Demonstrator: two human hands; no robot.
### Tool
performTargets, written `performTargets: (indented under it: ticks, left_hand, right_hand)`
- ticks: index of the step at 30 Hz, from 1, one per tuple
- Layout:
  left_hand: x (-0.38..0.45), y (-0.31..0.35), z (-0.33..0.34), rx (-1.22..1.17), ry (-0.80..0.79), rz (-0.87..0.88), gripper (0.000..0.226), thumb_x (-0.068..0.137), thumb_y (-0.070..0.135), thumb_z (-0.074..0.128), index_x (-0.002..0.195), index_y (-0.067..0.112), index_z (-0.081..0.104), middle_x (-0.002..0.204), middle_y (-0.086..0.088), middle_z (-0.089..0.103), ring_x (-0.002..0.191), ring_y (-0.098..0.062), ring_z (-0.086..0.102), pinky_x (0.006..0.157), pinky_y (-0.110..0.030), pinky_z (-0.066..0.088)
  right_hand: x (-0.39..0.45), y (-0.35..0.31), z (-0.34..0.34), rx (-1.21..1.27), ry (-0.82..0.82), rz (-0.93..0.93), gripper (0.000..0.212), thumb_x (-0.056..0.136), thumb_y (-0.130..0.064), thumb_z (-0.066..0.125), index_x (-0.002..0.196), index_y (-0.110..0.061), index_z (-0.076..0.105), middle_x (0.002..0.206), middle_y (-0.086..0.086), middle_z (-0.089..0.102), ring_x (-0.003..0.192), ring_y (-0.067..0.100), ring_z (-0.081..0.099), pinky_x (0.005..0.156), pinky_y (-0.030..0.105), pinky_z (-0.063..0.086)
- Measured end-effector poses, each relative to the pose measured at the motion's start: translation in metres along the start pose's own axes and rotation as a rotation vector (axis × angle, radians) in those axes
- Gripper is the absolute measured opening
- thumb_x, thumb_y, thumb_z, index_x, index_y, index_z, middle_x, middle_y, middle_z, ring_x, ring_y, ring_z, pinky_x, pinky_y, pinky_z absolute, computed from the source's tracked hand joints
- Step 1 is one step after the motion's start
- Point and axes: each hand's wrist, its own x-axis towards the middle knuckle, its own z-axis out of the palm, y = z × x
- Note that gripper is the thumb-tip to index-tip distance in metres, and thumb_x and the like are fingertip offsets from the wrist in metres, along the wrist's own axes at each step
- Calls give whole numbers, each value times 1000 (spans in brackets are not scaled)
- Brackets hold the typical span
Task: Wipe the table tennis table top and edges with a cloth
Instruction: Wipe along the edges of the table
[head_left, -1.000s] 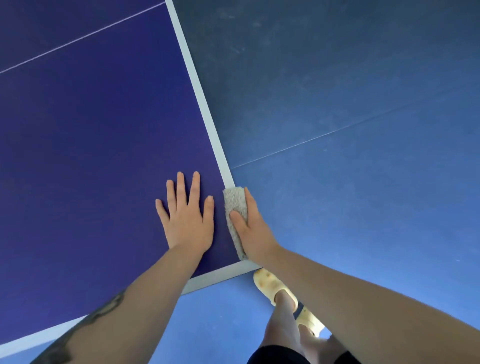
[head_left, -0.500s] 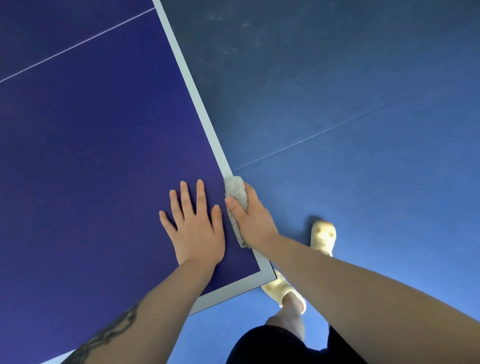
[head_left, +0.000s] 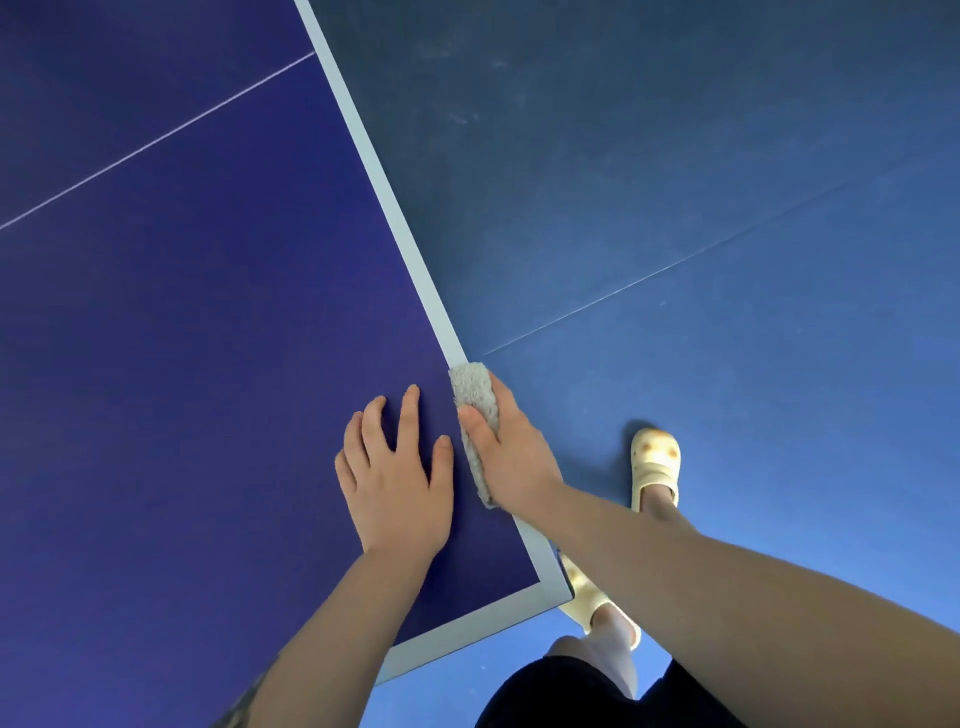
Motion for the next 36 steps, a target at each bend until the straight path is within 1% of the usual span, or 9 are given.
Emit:
performTargets:
  ticks: [4,7,11,16,20,24,28,33,36]
  left_hand:
    - [57,5,-7,-28,-19,42,56,100,47,19,155,35,13,163,-2,11,150,-25,4,119,-49,8]
    - [108,20,-9,-57,-35,-6,54,104,40,22,154,39,2,164,4,-2,150,-20,-8,120,-48,-1]
    - [137,37,-10,-152,42,-116,52,104,38,22,155,38,9,164,8,3,150,-13,-4,121,-46,-1]
    - [135,35,-8,-145,61,-112,52,104,37,21,154,38,9,164,10,3,150,-11,-5,121,-44,-2]
    - [137,36,-7,-144,64,-119,52,103,37,21,154,38,10,164,10,3,150,-11,-4,120,-44,-2]
    - [140,36,-7,-141,68,-121,52,103,37,23,154,39,11,164,10,5,150,-11,-3,121,-44,-1]
    - [139,36,-7,-140,76,-115,52,103,36,23,154,38,12,164,11,5,150,-11,-3,120,-43,-2]
    - [138,35,-7,-135,76,-119,52,103,37,23,154,37,12,164,10,6,150,-11,-2,120,-43,-1]
    - [143,37,-8,-154,81,-121,52,103,36,25,154,37,15,163,10,9,150,-11,0,120,-42,0]
  right_hand:
    - [-26,18,0,-19,5,6,57,103,-50,37,156,-39,17,153,-17,39,134,10,44,100,23,36]
    - [0,8,1,8,-5,-11,57,103,-52,36,155,-41,17,153,-18,40,134,10,46,105,29,40]
    - [36,-12,5,85,6,-7,55,102,-52,38,153,-43,22,148,-18,46,131,9,48,105,32,42]
    - [0,0,3,79,2,71,48,101,-57,33,147,-52,24,134,-23,55,118,5,55,100,33,46]
    - [19,-5,6,36,1,58,51,100,-58,31,150,-49,22,136,-16,56,121,10,55,103,36,45]
    - [57,-17,12,64,-11,32,56,100,-59,31,153,-45,20,148,-20,45,131,9,48,107,37,42]
    - [21,-1,8,30,-37,61,57,97,-66,26,151,-48,18,128,-16,58,120,16,57,102,41,46]
    - [28,-9,5,18,-22,32,54,99,-62,28,151,-47,20,131,-17,57,123,14,56,104,37,45]
    - [67,-28,8,64,-17,10,54,102,-56,31,154,-43,20,149,-18,44,133,9,47,108,35,41]
